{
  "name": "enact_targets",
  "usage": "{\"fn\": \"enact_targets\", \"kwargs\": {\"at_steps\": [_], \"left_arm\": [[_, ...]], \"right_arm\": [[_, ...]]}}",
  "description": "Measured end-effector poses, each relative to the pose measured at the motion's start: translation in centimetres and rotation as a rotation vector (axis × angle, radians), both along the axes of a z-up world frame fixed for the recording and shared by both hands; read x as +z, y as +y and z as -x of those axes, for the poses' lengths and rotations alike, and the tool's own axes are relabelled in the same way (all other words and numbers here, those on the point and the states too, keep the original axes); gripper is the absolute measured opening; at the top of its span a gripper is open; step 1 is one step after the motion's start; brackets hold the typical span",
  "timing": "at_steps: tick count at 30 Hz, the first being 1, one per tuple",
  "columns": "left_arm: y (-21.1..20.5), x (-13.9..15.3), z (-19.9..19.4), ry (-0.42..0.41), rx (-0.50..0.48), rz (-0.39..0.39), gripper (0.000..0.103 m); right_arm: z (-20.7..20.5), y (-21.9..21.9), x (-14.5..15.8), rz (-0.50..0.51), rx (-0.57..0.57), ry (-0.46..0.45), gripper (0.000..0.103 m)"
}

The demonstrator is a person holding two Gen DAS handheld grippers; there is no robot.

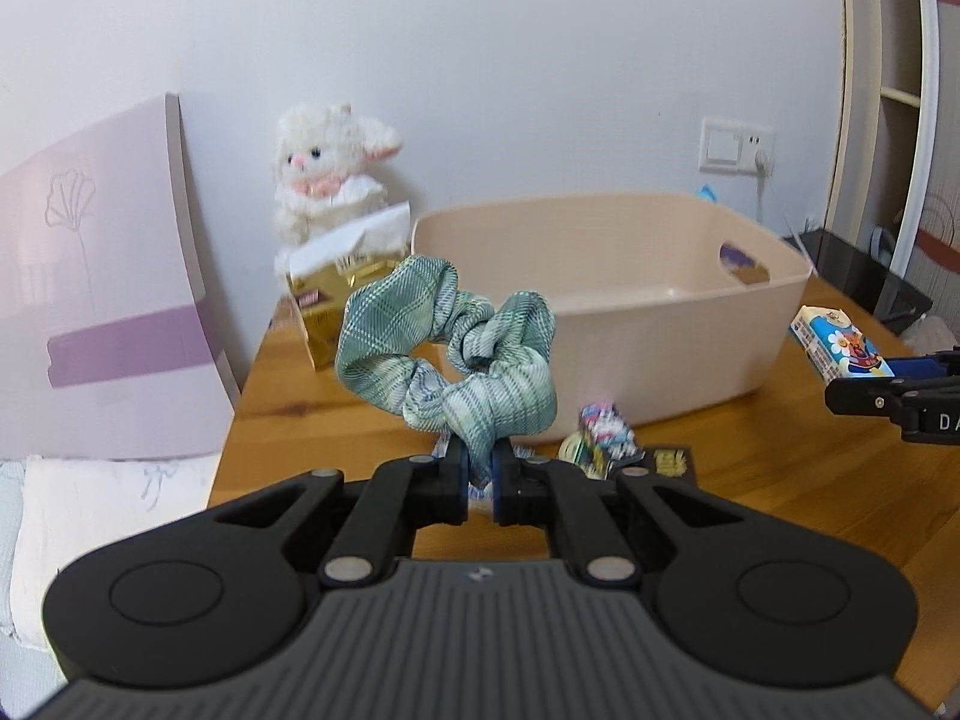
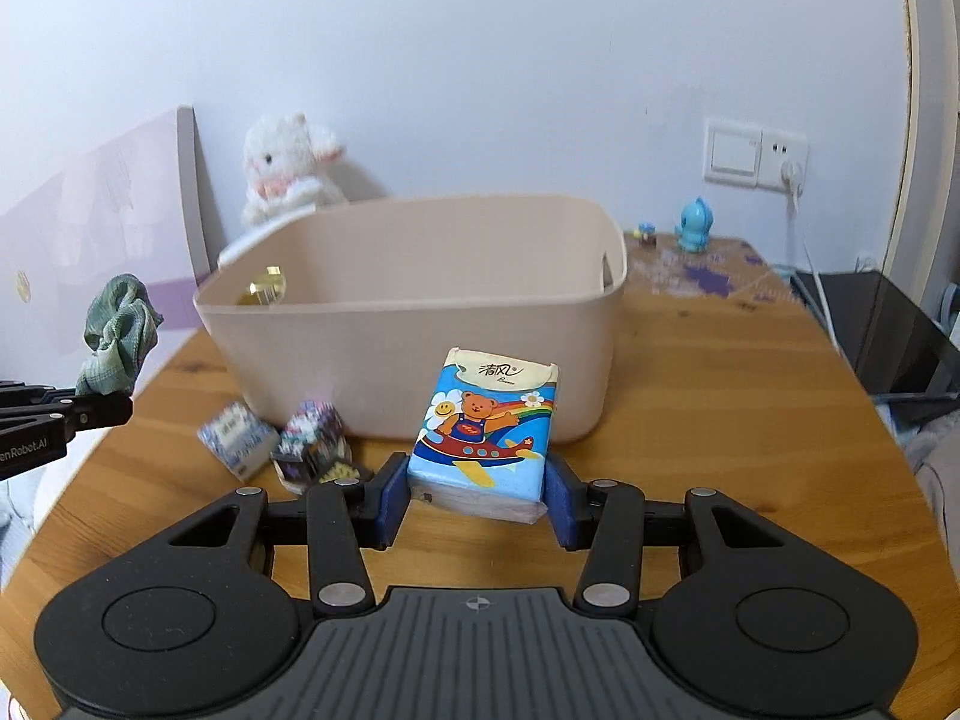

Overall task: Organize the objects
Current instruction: 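Carry scrunchie and tissue pack over the bin and open both tools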

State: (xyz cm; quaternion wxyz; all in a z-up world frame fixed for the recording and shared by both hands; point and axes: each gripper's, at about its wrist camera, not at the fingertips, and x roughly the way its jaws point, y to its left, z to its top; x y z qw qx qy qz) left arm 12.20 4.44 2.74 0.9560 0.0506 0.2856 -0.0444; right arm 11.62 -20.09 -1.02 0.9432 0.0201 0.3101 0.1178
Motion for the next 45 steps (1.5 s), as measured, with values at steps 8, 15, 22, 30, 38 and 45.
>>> {"fn": "enact_targets", "kwargs": {"at_steps": [8, 15, 22, 30, 38, 45], "left_arm": [[-1.5, 2.5, -1.6, -0.055, -0.011, -0.008, 0.008], [-3.1, 4.1, -4.7, -0.093, -0.022, -0.017, 0.008], [-5.5, 3.4, -10.6, -0.04, -0.036, -0.055, 0.008], [-6.7, -0.2, -16.1, 0.104, -0.016, -0.023, 0.008], [-6.5, -2.2, -17.4, 0.19, 0.007, -0.024, 0.018], [-5.1, 0.0, -15.3, 0.144, 0.029, 0.005, 0.076]], "right_arm": [[-1.5, -0.5, 3.8, -0.011, -0.017, -0.094, 0.044], [-4.7, -0.1, 6.4, 0.001, -0.047, -0.164, 0.044], [-9.6, 0.6, 5.5, -0.018, -0.086, -0.126, 0.044], [-14.4, 0.8, 1.8, 0.065, -0.105, -0.035, 0.044], [-15.7, 2.1, -0.7, 0.107, -0.072, 0.051, 0.054], [-13.5, 1.6, 1.8, 0.079, -0.064, -0.013, 0.086]]}}
